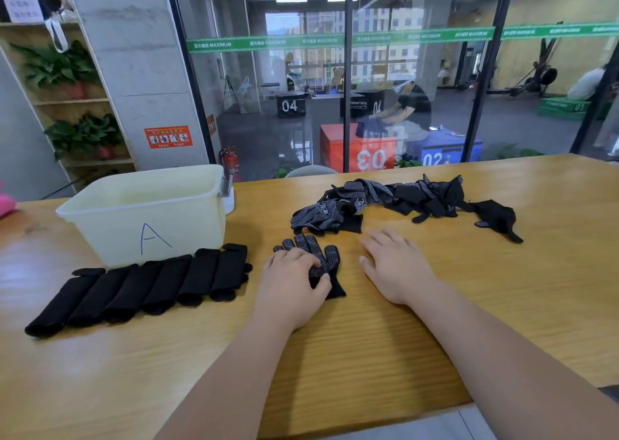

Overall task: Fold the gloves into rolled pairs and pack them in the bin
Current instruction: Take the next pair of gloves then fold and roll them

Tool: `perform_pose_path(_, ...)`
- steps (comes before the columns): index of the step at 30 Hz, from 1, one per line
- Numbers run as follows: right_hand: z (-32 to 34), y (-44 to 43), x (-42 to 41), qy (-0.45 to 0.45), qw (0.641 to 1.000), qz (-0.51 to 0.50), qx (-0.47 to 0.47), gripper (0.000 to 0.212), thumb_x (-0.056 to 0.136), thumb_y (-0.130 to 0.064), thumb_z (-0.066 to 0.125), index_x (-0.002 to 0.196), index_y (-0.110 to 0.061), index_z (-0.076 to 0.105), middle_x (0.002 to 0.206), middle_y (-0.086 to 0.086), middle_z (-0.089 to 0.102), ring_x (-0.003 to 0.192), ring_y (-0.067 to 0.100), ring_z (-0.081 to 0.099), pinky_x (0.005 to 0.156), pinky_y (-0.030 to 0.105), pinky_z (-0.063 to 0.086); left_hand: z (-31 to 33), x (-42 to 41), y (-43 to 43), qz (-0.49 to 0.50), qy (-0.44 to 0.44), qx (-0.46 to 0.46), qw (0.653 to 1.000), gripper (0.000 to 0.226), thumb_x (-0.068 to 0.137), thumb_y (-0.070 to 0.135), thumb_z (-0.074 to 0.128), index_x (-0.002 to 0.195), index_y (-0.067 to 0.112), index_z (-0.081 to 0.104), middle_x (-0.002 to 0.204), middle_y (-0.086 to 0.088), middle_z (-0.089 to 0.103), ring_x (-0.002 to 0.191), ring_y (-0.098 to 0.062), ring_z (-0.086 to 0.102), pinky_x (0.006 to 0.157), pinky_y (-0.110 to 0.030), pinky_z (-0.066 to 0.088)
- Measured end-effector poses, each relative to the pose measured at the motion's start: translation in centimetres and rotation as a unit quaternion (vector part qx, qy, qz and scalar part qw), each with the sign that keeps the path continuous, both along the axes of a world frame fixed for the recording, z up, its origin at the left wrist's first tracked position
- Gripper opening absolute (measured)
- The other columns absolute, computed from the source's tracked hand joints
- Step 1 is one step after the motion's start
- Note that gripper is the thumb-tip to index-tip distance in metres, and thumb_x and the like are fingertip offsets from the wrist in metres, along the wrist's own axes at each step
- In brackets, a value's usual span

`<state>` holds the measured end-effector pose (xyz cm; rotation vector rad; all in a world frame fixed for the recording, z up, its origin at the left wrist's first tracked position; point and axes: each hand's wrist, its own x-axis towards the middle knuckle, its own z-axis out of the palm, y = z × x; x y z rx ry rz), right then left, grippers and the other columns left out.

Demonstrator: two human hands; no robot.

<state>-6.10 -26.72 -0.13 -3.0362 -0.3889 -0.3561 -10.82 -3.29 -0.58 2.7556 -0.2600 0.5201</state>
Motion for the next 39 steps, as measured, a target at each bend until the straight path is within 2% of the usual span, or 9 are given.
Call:
perform_pose_path(12, 2.5, 2.6, 7.7, -0.007, 0.994, -0.012, -0.108, 0.058, 0.107, -0.036, 0.036, 0.163, -0.025, 0.028, 0.176, -0.001, -0.012, 0.162, 0.032, -0.007, 0.128, 0.053, 0.016, 0.1, 0.3, -0.3, 0.016, -0.01, -0.007, 1.0, 0.053, 0.103, 0.057, 0.043, 0.145, 0.029, 0.056, 0.147, 0.011, 0.05, 0.145, -0.014, 0.034, 0.128, -0.037, 0.018)
perform_pose_path(15, 2.5, 2.6, 8.9, 0.003, 0.995, -0.014, -0.1, 0.055, 0.105, -0.027, 0.037, 0.16, -0.022, 0.035, 0.177, -0.002, 0.0, 0.162, 0.03, -0.001, 0.127, 0.052, 0.019, 0.0, 0.3, -0.2, 0.009, -0.007, -0.013, 1.0, 0.052, 0.103, 0.056, 0.043, 0.145, 0.029, 0.056, 0.148, 0.011, 0.05, 0.146, -0.014, 0.034, 0.128, -0.036, 0.016)
perform_pose_path(18, 2.0, 2.5, 8.6, -0.042, 0.997, -0.021, -0.061, 0.051, 0.103, -0.023, 0.042, 0.154, -0.019, 0.046, 0.17, -0.002, 0.026, 0.157, 0.024, 0.017, 0.125, 0.047, 0.025, 0.2, 0.3, -0.2, 0.004, 0.002, -0.013, 1.0, 0.05, 0.102, 0.052, 0.045, 0.145, 0.028, 0.057, 0.148, 0.013, 0.052, 0.144, -0.013, 0.039, 0.127, -0.034, 0.019)
perform_pose_path(23, 0.8, 1.6, 5.4, -0.212, 0.977, -0.019, 0.015, 0.022, 0.091, -0.025, 0.075, 0.112, -0.021, 0.08, 0.118, -0.004, 0.069, 0.117, 0.024, 0.057, 0.098, 0.044, 0.047, 0.5, 0.2, -0.2, -0.004, 0.019, -0.011, 1.0, 0.047, 0.102, 0.049, 0.048, 0.143, 0.029, 0.058, 0.146, 0.015, 0.053, 0.138, -0.011, 0.044, 0.113, -0.032, 0.04)
perform_pose_path(26, 0.7, 1.2, 3.3, -0.257, 0.966, 0.008, 0.02, 0.013, 0.082, -0.018, 0.085, 0.093, -0.024, 0.08, 0.094, -0.004, 0.071, 0.099, 0.026, 0.061, 0.086, 0.044, 0.051, 0.7, 0.1, -0.3, -0.009, 0.03, -0.012, 0.999, 0.046, 0.102, 0.05, 0.051, 0.142, 0.03, 0.06, 0.144, 0.015, 0.055, 0.135, -0.011, 0.047, 0.108, -0.031, 0.044)
perform_pose_path(28, 0.3, 1.7, 1.4, -0.262, 0.964, 0.041, 0.022, 0.02, 0.077, -0.012, 0.087, 0.088, -0.023, 0.076, 0.086, -0.005, 0.069, 0.09, 0.025, 0.063, 0.078, 0.04, 0.053, 0.8, 0.0, -0.3, -0.013, 0.036, -0.015, 0.999, 0.046, 0.102, 0.051, 0.053, 0.143, 0.032, 0.06, 0.144, 0.015, 0.055, 0.134, -0.012, 0.048, 0.105, -0.03, 0.045)
perform_pose_path(33, 0.1, 2.8, -3.4, -0.192, 0.974, 0.071, 0.096, 0.032, 0.081, -0.01, 0.077, 0.105, -0.025, 0.062, 0.097, -0.008, 0.062, 0.073, 0.02, 0.06, 0.054, 0.03, 0.045, 1.0, -0.1, -0.3, -0.019, 0.059, -0.01, 0.998, 0.045, 0.102, 0.053, 0.054, 0.142, 0.034, 0.064, 0.144, 0.016, 0.054, 0.129, -0.013, 0.056, 0.099, -0.031, 0.05)
perform_pose_path(36, -0.1, 2.3, -4.8, -0.107, 0.98, 0.08, 0.144, 0.032, 0.092, -0.021, 0.069, 0.118, -0.032, 0.056, 0.104, -0.019, 0.054, 0.082, 0.014, 0.063, 0.065, 0.034, 0.053, 1.2, -0.2, 0.0, -0.027, 0.077, 0.018, 0.996, 0.046, 0.102, 0.055, 0.053, 0.141, 0.035, 0.065, 0.141, 0.014, 0.055, 0.126, -0.015, 0.059, 0.095, -0.034, 0.053)
perform_pose_path(39, -0.3, 1.9, -4.9, -0.085, 0.979, 0.095, 0.157, 0.033, 0.093, -0.022, 0.069, 0.123, -0.033, 0.064, 0.11, -0.02, 0.057, 0.095, 0.009, 0.063, 0.075, 0.026, 0.047, 1.5, -0.9, 0.8, -0.042, 0.089, 0.045, 0.994, 0.046, 0.103, 0.056, 0.052, 0.144, 0.037, 0.063, 0.141, 0.014, 0.053, 0.124, -0.014, 0.059, 0.093, -0.032, 0.052)
